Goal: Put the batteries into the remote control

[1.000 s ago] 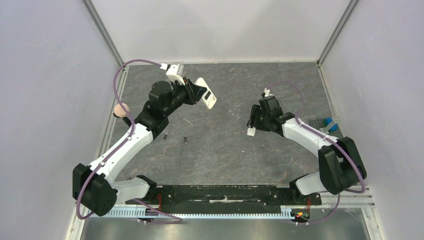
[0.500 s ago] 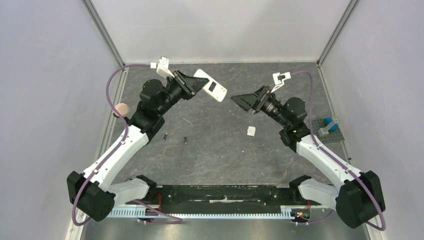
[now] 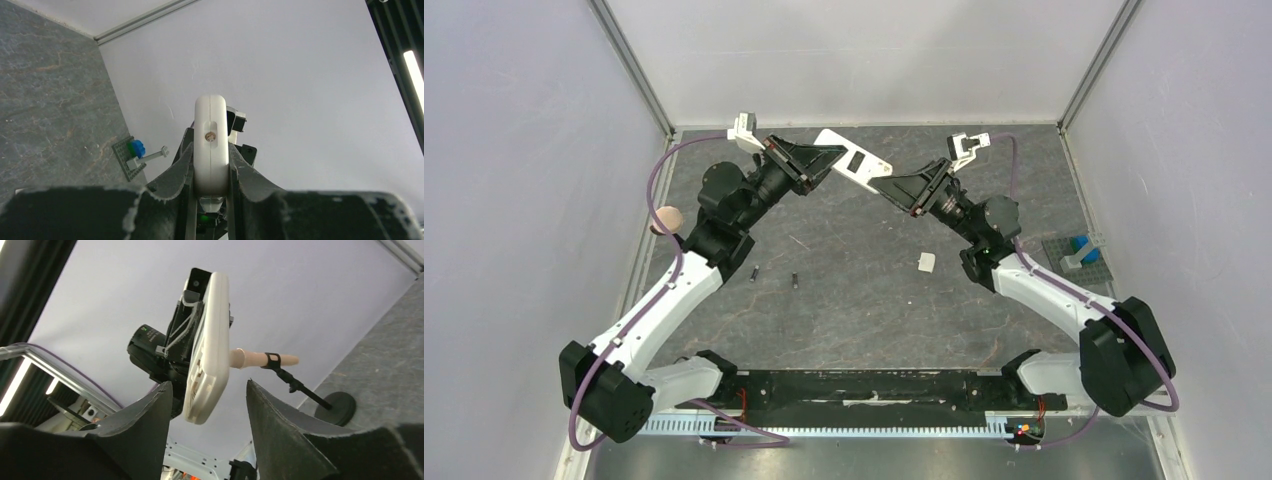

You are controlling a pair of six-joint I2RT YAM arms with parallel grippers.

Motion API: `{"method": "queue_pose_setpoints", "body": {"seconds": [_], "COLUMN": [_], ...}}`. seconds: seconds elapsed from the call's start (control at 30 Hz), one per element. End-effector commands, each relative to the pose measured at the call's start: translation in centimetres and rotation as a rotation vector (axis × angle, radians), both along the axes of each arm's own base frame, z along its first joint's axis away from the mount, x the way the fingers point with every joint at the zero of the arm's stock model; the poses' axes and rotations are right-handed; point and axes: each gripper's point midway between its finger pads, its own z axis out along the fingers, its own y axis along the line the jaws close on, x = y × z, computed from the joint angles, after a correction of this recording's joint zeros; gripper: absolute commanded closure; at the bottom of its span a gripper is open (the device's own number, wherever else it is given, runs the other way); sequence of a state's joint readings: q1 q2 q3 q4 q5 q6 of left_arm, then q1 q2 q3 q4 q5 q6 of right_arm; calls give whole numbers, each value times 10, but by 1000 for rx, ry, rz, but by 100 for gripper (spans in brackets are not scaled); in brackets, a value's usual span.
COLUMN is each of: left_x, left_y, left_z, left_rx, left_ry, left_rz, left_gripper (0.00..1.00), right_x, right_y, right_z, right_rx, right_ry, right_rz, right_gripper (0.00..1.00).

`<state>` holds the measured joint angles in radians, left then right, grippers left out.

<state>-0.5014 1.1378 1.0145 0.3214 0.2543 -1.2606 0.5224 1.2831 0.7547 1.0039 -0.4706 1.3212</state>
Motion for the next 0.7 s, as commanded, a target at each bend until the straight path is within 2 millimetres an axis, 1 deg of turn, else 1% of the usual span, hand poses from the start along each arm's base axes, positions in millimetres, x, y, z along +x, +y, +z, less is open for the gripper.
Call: {"method": "queue_pose_setpoints", "body": {"seconds": [0.0, 0.1, 0.17, 0.23, 0.27, 0.3, 0.37, 0.4, 0.47, 0.53, 0.57, 0.67], "left_x": [-16, -18, -18, -19, -20, -20, -20, -20, -23, -25, -27, -35], "left_y": [0, 1, 1, 1, 1, 1, 1, 3, 6, 7, 8, 9], "left_z": [20, 20, 19, 19, 19, 18, 13, 13, 11, 8, 8, 5], "left_rx": [-61, -56, -52, -46, -41, -26, 22, 45, 84, 128, 155, 245], "left_ry": [-36, -41, -40, -45, -47, -51, -46, -53, -72, -94, -112, -163], "left_rz": [-43, -47, -47, -47, -50, -46, -37, -27, -18, -25, -31, -92], "left_gripper": [98, 98, 98, 98, 98, 97, 88, 81, 65, 52, 48, 44], "right_x": [-12, -8, -3, 0, 1, 2, 5, 6, 6, 4, 1, -8], "right_y": [-5, -2, 1, 4, 5, 7, 8, 7, 7, 8, 8, 10], "right_z": [46, 45, 42, 41, 41, 39, 34, 33, 30, 30, 30, 30], "right_rx": [137, 137, 132, 127, 125, 119, 99, 93, 75, 62, 61, 43], "right_ry": [-82, -74, -56, -42, -38, -30, -15, -17, -27, -46, -61, -86], "right_rz": [35, 27, 24, 28, 33, 38, 31, 16, 1, 24, 45, 124], "right_gripper": [42, 40, 41, 47, 53, 63, 76, 82, 90, 94, 96, 97]}}
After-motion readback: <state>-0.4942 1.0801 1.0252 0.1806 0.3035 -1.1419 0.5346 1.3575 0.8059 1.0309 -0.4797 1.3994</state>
